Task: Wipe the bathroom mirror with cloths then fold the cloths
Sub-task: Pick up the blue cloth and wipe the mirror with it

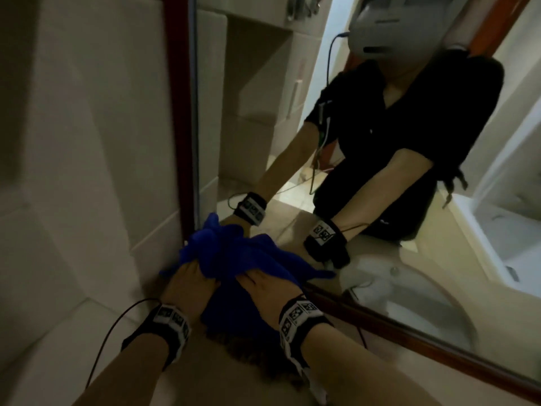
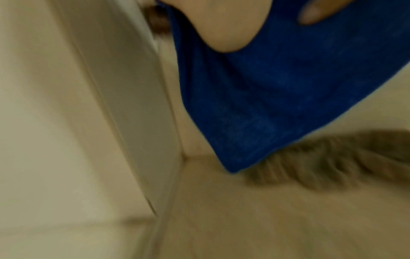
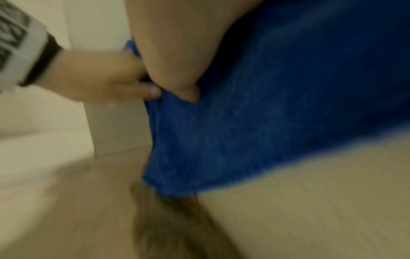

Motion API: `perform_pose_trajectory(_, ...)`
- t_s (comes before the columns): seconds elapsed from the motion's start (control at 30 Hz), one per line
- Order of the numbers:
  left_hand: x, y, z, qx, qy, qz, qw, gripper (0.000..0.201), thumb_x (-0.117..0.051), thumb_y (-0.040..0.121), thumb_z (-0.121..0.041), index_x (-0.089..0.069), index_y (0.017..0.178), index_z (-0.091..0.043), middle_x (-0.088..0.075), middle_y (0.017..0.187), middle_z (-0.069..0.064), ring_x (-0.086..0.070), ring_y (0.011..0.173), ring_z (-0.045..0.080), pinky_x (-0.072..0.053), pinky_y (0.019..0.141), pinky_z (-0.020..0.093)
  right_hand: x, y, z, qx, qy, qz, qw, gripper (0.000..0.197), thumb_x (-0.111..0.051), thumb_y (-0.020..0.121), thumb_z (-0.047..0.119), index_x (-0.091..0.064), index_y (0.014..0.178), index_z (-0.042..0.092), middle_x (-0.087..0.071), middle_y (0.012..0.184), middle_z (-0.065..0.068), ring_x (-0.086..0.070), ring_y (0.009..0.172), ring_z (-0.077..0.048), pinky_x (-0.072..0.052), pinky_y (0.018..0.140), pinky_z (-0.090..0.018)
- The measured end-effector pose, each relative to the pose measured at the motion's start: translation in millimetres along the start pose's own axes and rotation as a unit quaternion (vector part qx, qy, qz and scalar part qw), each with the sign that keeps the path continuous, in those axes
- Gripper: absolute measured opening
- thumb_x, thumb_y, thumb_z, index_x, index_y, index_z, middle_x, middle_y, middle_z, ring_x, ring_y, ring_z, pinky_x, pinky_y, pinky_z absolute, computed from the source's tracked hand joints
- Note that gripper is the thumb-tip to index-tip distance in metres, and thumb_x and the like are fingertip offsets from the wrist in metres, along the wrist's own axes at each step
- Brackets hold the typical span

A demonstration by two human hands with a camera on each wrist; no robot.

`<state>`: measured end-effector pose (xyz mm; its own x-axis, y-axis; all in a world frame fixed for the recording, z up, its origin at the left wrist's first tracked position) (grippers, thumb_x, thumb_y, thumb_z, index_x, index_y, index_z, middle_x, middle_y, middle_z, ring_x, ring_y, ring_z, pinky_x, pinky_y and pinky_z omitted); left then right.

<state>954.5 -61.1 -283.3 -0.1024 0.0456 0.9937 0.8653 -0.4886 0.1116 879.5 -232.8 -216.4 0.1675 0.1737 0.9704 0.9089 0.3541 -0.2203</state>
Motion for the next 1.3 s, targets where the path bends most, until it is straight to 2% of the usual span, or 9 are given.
perform_pose_trajectory(0.2, 8.9, -18.8, -45.2, -0.140, 0.108, 0.083, 0.981, 0.062, -0.071, 0.079, -0.022, -0.051, 0.135, -0.005, -0.051, 0.134, 0.023, -0.055, 0.118, 0.036, -0.046, 0.098, 0.045, -38.1, -46.0, -32.9, 0.052, 0.002, -0.051, 0.997, 0.052, -0.060, 0.089, 0.013, -0.049, 0.140, 0.016, -0.048, 0.144, -0.009, -0.049, 0.129, -0.029, -0.047, 0.099, -0.042)
perform_pose_trajectory(0.37, 24.5, -25.1, -76.9, -0.248, 0.098, 0.041, 0.963, 0.074, -0.088, 0.053, -0.015, -0.064, 0.122, -0.005, -0.064, 0.120, 0.019, -0.065, 0.103, 0.033, -0.056, 0.081, 0.041, -51.5, -88.3, -59.6, 0.060, 0.020, -0.053, 0.997, 0.051, -0.060, 0.091, 0.017, -0.047, 0.141, 0.017, -0.047, 0.144, -0.008, -0.045, 0.131, -0.030, -0.042, 0.106, -0.047)
perform_pose_trajectory(0.53, 38.9, -25.6, -131.7, -0.346, 0.091, 0.021, 0.934, 0.074, -0.084, 0.064, -0.025, -0.058, 0.130, -0.007, -0.058, 0.130, 0.015, -0.063, 0.110, 0.030, -0.055, 0.086, 0.040, -63.0, -155.6, -86.8, 0.000, 0.051, -0.032, 0.998, 0.050, -0.046, 0.100, 0.018, -0.034, 0.149, 0.016, -0.035, 0.153, -0.008, -0.032, 0.140, -0.028, -0.028, 0.115, -0.045)
perform_pose_trajectory(0.67, 50.7, -27.7, -190.0, -0.421, 0.091, 0.006, 0.902, 0.093, -0.071, 0.074, -0.035, -0.024, 0.150, -0.010, -0.054, 0.136, 0.012, -0.053, 0.120, 0.029, -0.051, 0.091, 0.040, -75.0, -215.2, -105.6, -0.004, 0.049, -0.094, 0.994, 0.050, -0.069, 0.083, 0.014, -0.056, 0.131, 0.014, -0.060, 0.129, -0.010, -0.060, 0.115, -0.029, -0.052, 0.094, -0.041)
perform_pose_trajectory(0.77, 69.3, -37.3, -237.8, -0.430, 0.116, 0.015, 0.895, 0.083, -0.072, 0.060, -0.039, -0.052, 0.134, -0.007, -0.060, 0.128, 0.013, -0.062, 0.110, 0.028, -0.054, 0.084, 0.039, -83.1, -259.3, -117.2, -0.040, 0.036, -0.145, 0.988, 0.058, -0.084, 0.062, 0.013, -0.066, 0.117, 0.016, -0.069, 0.111, -0.005, -0.069, 0.094, -0.023, -0.056, 0.075, -0.032)
perform_pose_trajectory(0.9, 67.9, -44.9, -302.6, -0.444, 0.177, 0.055, 0.877, 0.080, -0.048, 0.091, -0.036, -0.007, 0.151, -0.004, 0.000, 0.158, 0.018, -0.016, 0.144, 0.034, -0.019, 0.115, 0.045, -107.0, -315.5, -138.3, -0.110, 0.058, -0.143, 0.982, 0.067, -0.083, 0.064, 0.010, -0.060, 0.127, 0.018, -0.064, 0.124, -0.006, -0.065, 0.108, -0.025, -0.054, 0.090, -0.036)
perform_pose_trajectory(1.0, 63.9, -45.3, -350.5, -0.454, 0.158, 0.083, 0.873, 0.079, -0.044, 0.095, -0.034, 0.006, 0.152, -0.010, 0.026, 0.152, 0.010, -0.005, 0.146, 0.029, -0.013, 0.117, 0.042, -122.0, -359.8, -155.6, -0.143, 0.069, -0.120, 0.980, 0.066, -0.080, 0.068, 0.009, -0.058, 0.129, 0.019, -0.061, 0.128, -0.006, -0.062, 0.112, -0.027, -0.053, 0.093, -0.041)
perform_pose_trajectory(1.17, 72.8, -53.6, -430.7, -0.468, 0.150, 0.035, 0.870, 0.093, -0.084, 0.051, -0.045, -0.056, 0.131, -0.007, -0.056, 0.134, 0.014, -0.059, 0.116, 0.027, -0.050, 0.092, 0.036, -145.8, -425.5, -194.8, -0.144, 0.064, -0.093, 0.983, 0.061, -0.086, 0.062, 0.017, -0.065, 0.119, 0.020, -0.068, 0.116, -0.005, -0.067, 0.102, -0.026, -0.056, 0.085, -0.042)
perform_pose_trajectory(1.3, 69.7, -60.5, -498.1, -0.491, 0.082, -0.007, 0.867, 0.092, -0.090, 0.049, -0.035, -0.049, 0.126, -0.007, -0.066, 0.119, 0.012, -0.066, 0.103, 0.027, -0.055, 0.081, 0.038, -165.1, -479.5, -231.8, -0.169, 0.089, -0.031, 0.981, 0.070, -0.079, 0.074, 0.017, -0.051, 0.137, 0.019, -0.052, 0.140, -0.008, -0.051, 0.126, -0.030, -0.046, 0.101, -0.048)
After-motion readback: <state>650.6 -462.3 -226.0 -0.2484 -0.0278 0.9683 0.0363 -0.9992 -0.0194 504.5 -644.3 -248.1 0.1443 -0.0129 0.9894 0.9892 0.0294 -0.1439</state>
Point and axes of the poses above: each hand's wrist, its own y-axis towards the middle knuckle, its own x-axis out of the back of the hand, z = x × y, the point moved 1 cm from there along y, towards the middle knuckle
